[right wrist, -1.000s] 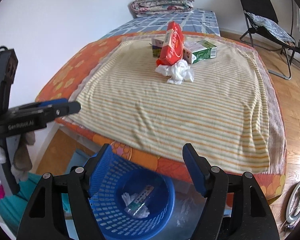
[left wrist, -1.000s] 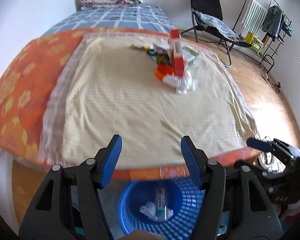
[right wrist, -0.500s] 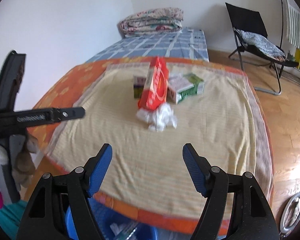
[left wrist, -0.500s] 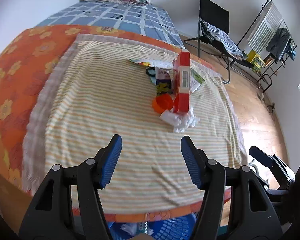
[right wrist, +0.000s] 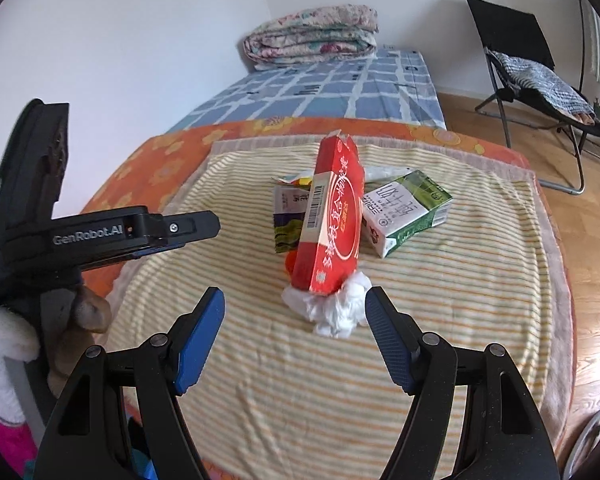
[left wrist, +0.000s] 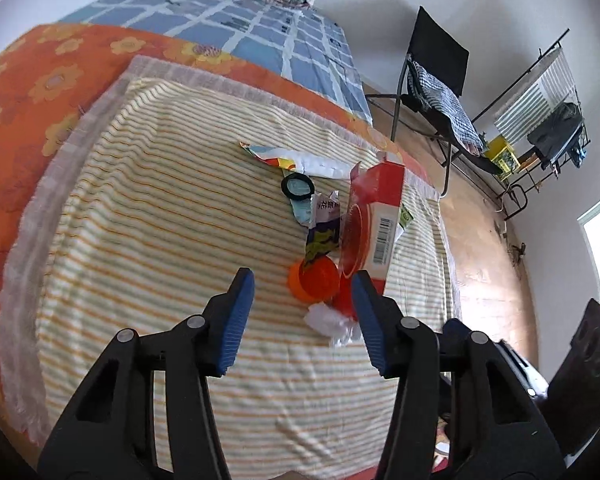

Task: Collect trash
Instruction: 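Grasp the snack wrapper with the left gripper while the right gripper grasps the red box, then lift the wrapper and red box and carry both over the blue basket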

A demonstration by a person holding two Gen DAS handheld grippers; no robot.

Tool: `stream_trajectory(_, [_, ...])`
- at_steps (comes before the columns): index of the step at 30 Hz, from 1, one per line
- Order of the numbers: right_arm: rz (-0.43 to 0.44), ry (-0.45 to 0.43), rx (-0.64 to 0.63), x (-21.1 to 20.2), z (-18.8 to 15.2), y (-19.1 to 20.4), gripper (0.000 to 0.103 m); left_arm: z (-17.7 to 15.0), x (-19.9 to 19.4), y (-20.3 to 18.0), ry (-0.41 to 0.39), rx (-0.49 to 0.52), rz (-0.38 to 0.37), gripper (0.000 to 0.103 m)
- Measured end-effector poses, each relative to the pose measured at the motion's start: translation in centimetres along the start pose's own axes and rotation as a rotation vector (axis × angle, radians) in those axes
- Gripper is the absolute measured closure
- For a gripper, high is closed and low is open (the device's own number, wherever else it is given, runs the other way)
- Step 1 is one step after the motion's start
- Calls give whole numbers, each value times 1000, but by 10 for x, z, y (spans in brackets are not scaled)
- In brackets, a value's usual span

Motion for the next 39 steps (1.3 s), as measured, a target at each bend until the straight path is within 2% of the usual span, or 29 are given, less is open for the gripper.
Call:
stream_trajectory(6, [-22, 24, 18, 30, 3, -7, 31, 10, 26, 8, 14, -56, -27, 53])
stream_trajectory(9, [-28, 34, 19, 41, 5, -10, 36, 12, 38, 7, 19, -61, -35, 53])
stream_trajectory(15, [-44, 61, 21, 61, 2, -17, 38, 15, 66, 10, 41, -98, -61, 57])
stream_trajectory(17, [-46, 66, 32, 66, 2, -20, 39, 15, 74, 9, 48, -101, -73, 63])
stream_trajectory(20, [-51, 62, 35, 70, 3, -23, 39, 15, 84, 6, 49, -89, -75, 64])
stream_trajectory(23, [-61, 59, 32, 74, 4, -25, 40, 14, 92, 6, 58, -94, -83, 70])
stream_trajectory(24, [-65, 60, 31, 75, 4, -26, 48, 13, 94, 6, 59, -97, -80, 70])
stream_trajectory(25, [-70, 65, 29, 76, 4, -28, 54, 12, 96, 7, 60, -98, -80, 74])
stream_trajectory(26, [-78, 72, 32, 77, 3, -31, 65, 11, 98, 7, 63, -98, -82, 78])
stream_trajectory(27, [-78, 75, 42, 77, 4, -34, 70, 11, 99, 6, 64, -95, -83, 81])
stream_trajectory(29, [-82, 76, 68, 78, 3, -41, 72, 10, 100, 5, 55, -84, -86, 91])
stream_trajectory(30, [-80, 75, 86, 78, 3, -45, 80, 10, 100, 4, 51, -81, -89, 93])
stream_trajectory(32, [-64, 75, 120, 76, 3, -50, 82, 9, 99, 1, 41, -73, -101, 97])
stream_trajectory(39, [-65, 18, 129, 61, 11, -50, 84, 13, 84, -9, -12, -34, -111, 100])
Point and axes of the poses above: each gripper's, at about its wrist camera, not at the fingertips, and x roughly the way its jaws point, y to its left, z to its top, the point moved 1 cm from there along x, roughly the way its jaws point, and after that the axes turned 11 degrees about -y, right-handed, at the moved point
